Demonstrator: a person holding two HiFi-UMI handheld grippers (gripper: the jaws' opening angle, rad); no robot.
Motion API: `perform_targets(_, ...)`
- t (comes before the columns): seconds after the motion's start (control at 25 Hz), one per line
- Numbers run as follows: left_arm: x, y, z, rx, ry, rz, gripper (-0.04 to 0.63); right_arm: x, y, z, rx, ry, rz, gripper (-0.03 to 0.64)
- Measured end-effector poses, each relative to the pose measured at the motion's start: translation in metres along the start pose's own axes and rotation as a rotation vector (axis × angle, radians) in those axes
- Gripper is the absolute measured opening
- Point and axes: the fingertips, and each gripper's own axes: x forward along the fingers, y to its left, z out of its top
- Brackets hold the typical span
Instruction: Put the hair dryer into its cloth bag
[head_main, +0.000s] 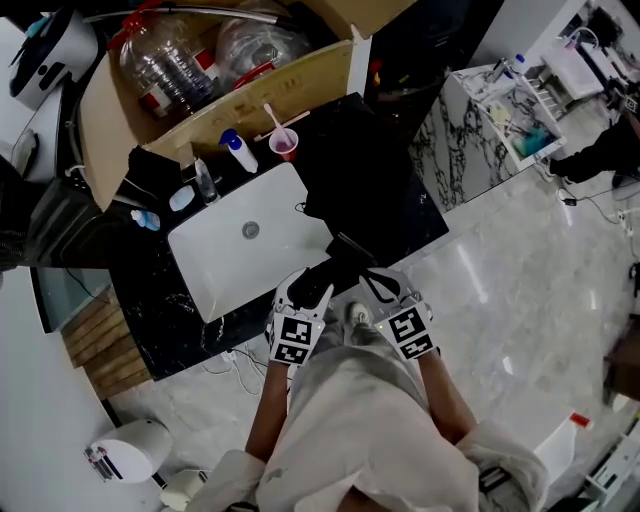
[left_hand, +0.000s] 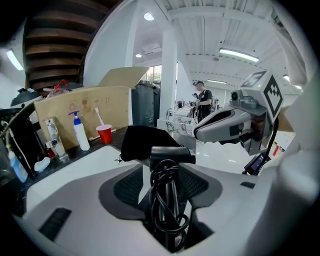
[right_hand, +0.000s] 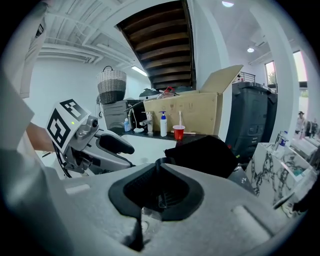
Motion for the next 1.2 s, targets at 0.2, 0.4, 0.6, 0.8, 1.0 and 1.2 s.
perform_targets(0.2, 0.011, -0.004, -0.01, 0.019, 0.061, -0.028, 0.232, 0.002, 0.001, -0.009, 0.014, 0.021, -0.007, 0.017)
perform_targets(0.4, 0.022, -0.006, -0.022, 0.034, 0.132, -0.058, 0.249, 0.004, 0.005, -0.013, 0.022, 0.034, -0.01, 0.017)
perform_targets(0.6, 0.035, -0.008, -0.033, 0.061, 0.205, -0.088, 0.259, 0.006, 0.006, -0.017, 0.03, 0.047, -0.015, 0.017)
perform_targets(0.8, 0.046, -0.01, -0.043, 0.093, 0.273, -0.108, 0.264, 0.01, 0.005, -0.019, 0.032, 0.059, -0.024, 0.017)
perform_targets(1.0, 0.057, -0.01, -0.05, 0.116, 0.326, -0.132, 0.268, 0.012, 0.0, -0.021, 0.038, 0.07, -0.04, 0.017)
perform_targets(1.2, 0.062, -0.011, -0.054, 0.114, 0.359, -0.16, 0.278, 0.013, -0.002, -0.024, 0.048, 0.081, -0.056, 0.017)
